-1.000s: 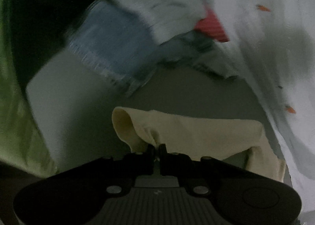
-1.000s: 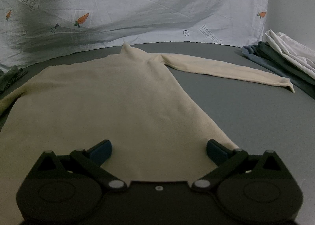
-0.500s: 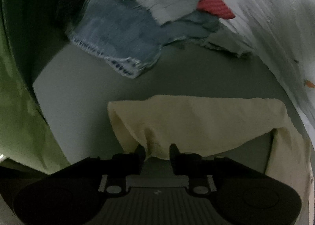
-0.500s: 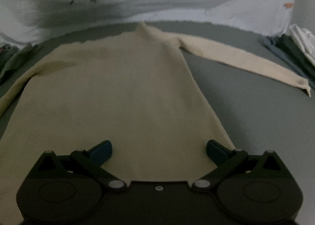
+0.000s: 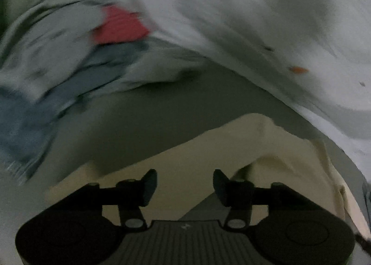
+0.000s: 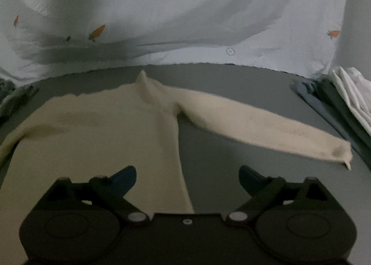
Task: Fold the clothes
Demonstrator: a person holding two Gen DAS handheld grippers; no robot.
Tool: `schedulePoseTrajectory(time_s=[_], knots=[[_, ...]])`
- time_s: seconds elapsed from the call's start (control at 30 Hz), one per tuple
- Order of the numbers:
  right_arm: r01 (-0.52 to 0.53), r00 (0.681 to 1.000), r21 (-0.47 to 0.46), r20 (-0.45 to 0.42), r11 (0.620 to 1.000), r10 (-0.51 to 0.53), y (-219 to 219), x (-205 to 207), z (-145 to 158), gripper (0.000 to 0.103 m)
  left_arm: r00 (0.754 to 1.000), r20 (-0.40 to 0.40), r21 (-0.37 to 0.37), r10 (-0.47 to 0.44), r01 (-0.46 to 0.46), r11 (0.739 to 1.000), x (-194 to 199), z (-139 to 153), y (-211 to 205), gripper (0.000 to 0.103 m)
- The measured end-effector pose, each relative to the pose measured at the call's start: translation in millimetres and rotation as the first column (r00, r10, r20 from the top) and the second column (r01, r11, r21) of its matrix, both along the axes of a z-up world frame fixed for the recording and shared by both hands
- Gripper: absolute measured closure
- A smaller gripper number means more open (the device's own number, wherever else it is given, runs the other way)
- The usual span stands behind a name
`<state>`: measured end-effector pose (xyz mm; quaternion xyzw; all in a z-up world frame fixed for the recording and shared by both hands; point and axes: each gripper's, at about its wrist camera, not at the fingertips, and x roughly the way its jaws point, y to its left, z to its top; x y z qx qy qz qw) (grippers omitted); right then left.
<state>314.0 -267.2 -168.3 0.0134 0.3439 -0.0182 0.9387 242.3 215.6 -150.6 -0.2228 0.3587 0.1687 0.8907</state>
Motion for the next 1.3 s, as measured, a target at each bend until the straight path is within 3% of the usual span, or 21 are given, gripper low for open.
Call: schedulePoseTrajectory(time_s=[0.23, 0.3, 0.43, 0.6, 0.67, 0.73, 0.77, 0.8, 0.83, 0.87, 1.03, 1.13, 1.23, 1.27, 1.3], knots=[[-0.062, 0.998, 0.021, 0.005, 0.998, 0.062, -1.0, 84.4, 2.0, 0.021, 0.994, 0.015, 0.016, -0.111, 0.110, 0.994, 112.0, -12.7, -27.0, 0.040], [-0.090, 0.996, 0.014, 0.001, 0.996, 0.090, -0.5, 119.6, 0.0, 0.033, 0.993, 0.002, 0.022, -0.118, 0.118, 0.993, 146.0, -23.1, -27.9, 0.040], [-0.139, 0.990, 0.009, -0.028, 0.990, 0.139, 0.0, 186.3, -8.1, 0.043, 0.989, -0.037, 0.020, -0.145, 0.146, 0.989, 209.3, -42.6, -26.6, 0.041], [-0.242, 0.968, -0.008, -0.070, 0.970, 0.241, -1.4, 253.2, -28.4, 0.041, 0.946, -0.081, -0.014, -0.315, 0.315, 0.949, 265.8, -63.5, -22.3, 0.043], [-0.287, 0.953, 0.010, -0.093, 0.958, 0.287, -2.2, 270.3, -36.6, 0.040, 0.929, -0.090, -0.040, -0.359, 0.356, 0.933, 277.1, -70.7, -24.3, 0.057], [-0.342, 0.930, 0.028, -0.133, 0.939, 0.342, -1.3, 282.7, -45.3, 0.042, 0.929, -0.095, -0.015, -0.358, 0.359, 0.933, 278.6, -71.5, -27.0, 0.074], [-0.366, 0.923, 0.026, -0.118, 0.930, 0.367, -0.9, 283.0, -46.2, 0.049, 0.928, -0.101, 0.000, -0.359, 0.361, 0.933, 279.5, -71.2, -27.4, 0.083], [-0.394, 0.911, 0.042, -0.113, 0.918, 0.397, -1.1, 283.9, -45.8, 0.068, 0.931, -0.096, -0.002, -0.352, 0.353, 0.935, 279.3, -71.7, -26.3, 0.097], [-0.394, 0.912, 0.051, -0.104, 0.918, 0.398, -1.6, 284.1, -43.3, 0.087, 0.937, -0.085, -0.016, -0.338, 0.338, 0.941, 278.2, -72.7, -23.9, 0.097], [-0.392, 0.913, 0.060, -0.094, 0.918, 0.396, -2.2, 284.1, -40.6, 0.100, 0.944, -0.071, -0.019, -0.321, 0.320, 0.947, 278.3, -73.0, -22.8, 0.098], [-0.308, 0.950, 0.021, -0.043, 0.951, 0.309, -16.6, 287.1, -29.7, 0.101, 0.961, -0.033, 0.024, -0.274, 0.275, 0.961, 295.2, -66.9, -24.8, 0.098], [-0.169, 0.983, 0.008, -0.074, 0.986, 0.169, -29.3, 291.4, -31.5, 0.103, 0.960, -0.056, 0.055, -0.276, 0.279, 0.959, 309.0, -73.2, -30.6, 0.097], [-0.026, 0.994, -0.011, -0.104, 1.000, 0.025, -41.8, 295.5, -33.3, 0.099, 0.965, -0.080, 0.060, -0.250, 0.255, 0.965, 310.6, -67.5, -31.8, 0.092], [0.003, 0.997, 0.022, -0.077, 1.000, -0.001, -45.1, 288.4, -25.1, 0.091, 0.968, -0.075, 0.061, -0.241, 0.245, 0.968, 307.9, -63.3, -31.4, 0.089], [0.030, 0.998, 0.059, -0.048, 0.998, -0.028, -48.3, 280.6, -16.3, 0.065, 0.971, -0.059, 0.061, -0.232, 0.235, 0.970, 302.5, -57.0, -31.2, 0.086]])
